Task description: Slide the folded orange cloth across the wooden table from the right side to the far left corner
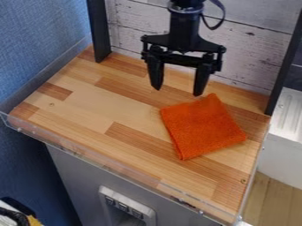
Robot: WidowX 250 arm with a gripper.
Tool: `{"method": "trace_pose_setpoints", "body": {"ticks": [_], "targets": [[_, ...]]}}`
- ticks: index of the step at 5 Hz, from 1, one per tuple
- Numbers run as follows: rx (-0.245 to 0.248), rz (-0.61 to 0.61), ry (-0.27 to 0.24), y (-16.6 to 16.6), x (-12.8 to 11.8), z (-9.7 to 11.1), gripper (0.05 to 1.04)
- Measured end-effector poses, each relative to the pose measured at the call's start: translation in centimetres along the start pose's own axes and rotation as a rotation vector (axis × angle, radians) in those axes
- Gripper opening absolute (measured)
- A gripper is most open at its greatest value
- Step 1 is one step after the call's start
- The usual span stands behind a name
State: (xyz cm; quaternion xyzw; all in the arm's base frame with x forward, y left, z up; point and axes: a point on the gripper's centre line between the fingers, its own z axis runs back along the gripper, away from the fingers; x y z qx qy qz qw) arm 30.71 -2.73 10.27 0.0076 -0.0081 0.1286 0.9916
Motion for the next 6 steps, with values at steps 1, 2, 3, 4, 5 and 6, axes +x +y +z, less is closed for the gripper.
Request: {"method": "trace_pose_setpoints", "body": {"ticks": [1,2,3,4,5,6], "targets": [[-0.001,0.060,-0.019,-1.4,0.3,0.0,0.999],[-0.006,0.107,-0.027,-2.9,0.4,-0.1,0.999],[-0.005,0.140,-0.023,-4.2,0.1,-0.3,0.999],[-0.004,0.168,-0.020,-5.4,-0.1,-0.4,0.958],[0.011,0.187,0.001,-6.1,-0.3,-1.4,0.680],[0.004,0.205,0.008,-6.5,0.0,-2.8,0.378]]}}
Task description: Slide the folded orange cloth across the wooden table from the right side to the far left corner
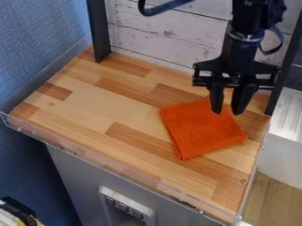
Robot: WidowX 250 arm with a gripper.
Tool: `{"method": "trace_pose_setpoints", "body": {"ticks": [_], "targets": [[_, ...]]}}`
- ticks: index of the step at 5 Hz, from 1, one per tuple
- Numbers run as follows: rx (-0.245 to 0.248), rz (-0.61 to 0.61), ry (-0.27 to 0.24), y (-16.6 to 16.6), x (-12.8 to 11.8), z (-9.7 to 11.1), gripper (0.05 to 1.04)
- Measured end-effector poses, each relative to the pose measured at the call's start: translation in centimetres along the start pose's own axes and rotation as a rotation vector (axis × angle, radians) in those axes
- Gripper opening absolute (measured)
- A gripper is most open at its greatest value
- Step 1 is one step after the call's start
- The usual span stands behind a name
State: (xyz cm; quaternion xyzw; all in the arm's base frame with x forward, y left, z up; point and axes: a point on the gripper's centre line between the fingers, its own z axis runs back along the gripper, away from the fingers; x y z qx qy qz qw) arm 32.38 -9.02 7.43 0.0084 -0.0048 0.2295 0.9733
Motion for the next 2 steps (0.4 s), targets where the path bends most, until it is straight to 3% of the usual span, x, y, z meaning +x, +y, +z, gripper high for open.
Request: {"method": "trace_pose_setpoints", "body": {"ticks": [1,2], "targets": [[-0.002,0.004,0.006,-0.3,0.2,-1.1,0.159],[0.002,0.003,0.019,-0.5,0.2,-2.4,0.068]]}}
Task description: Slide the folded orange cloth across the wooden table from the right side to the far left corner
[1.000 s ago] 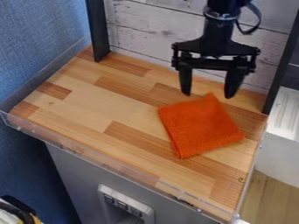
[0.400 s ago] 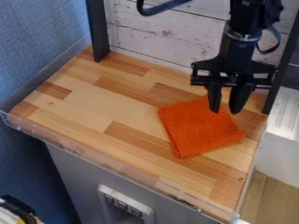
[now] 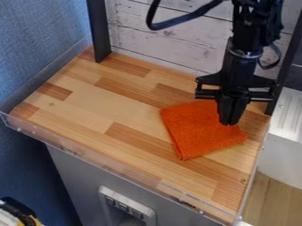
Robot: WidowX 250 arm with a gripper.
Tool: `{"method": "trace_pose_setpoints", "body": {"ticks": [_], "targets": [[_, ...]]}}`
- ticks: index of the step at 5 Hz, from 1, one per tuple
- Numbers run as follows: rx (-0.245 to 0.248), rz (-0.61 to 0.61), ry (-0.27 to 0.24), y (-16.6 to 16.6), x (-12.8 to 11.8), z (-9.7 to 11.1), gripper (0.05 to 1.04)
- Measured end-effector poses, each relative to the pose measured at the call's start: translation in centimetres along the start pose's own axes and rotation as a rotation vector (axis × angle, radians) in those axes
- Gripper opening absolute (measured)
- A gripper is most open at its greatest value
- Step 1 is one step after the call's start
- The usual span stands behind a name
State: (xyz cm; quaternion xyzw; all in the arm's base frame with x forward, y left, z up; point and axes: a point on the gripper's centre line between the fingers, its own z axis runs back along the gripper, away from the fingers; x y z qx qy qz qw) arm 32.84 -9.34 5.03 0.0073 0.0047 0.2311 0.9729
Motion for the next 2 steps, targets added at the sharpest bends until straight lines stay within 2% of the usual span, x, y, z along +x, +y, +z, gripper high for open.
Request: {"method": "trace_pose_setpoints", "body": {"ticks": [2], "targets": [[-0.002,-0.015,0.018,-0.1,0.4,-2.2,0.065]]}}
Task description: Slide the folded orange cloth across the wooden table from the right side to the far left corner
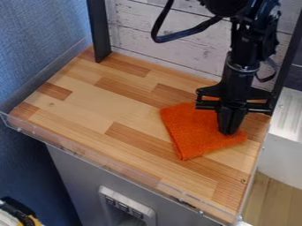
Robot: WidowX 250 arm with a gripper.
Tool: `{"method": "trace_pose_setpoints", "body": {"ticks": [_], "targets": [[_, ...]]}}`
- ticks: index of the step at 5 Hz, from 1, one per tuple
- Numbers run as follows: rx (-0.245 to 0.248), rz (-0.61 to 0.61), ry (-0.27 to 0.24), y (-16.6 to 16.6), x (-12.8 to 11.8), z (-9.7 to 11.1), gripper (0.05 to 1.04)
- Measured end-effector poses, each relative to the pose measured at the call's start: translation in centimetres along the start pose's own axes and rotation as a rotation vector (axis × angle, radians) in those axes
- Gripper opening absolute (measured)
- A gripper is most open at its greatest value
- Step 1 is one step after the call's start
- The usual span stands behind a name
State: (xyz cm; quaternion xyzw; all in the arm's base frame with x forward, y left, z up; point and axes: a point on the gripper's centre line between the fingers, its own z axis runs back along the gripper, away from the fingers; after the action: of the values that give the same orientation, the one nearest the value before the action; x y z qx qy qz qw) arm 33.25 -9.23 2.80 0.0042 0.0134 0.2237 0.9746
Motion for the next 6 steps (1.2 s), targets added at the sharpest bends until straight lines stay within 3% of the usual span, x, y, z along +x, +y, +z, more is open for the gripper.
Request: {"method": "trace_pose_setpoints", "body": {"ticks": [3,4,6], "targets": [[-0.032,0.005,-0.015,0.8,0.7,-1.7,0.062],[-0.040,-0.040,-0.018,2.5,1.0,-2.0,0.062],[-0.048,-0.172,-0.035,9.1,4.6,-1.9,0.062]]}}
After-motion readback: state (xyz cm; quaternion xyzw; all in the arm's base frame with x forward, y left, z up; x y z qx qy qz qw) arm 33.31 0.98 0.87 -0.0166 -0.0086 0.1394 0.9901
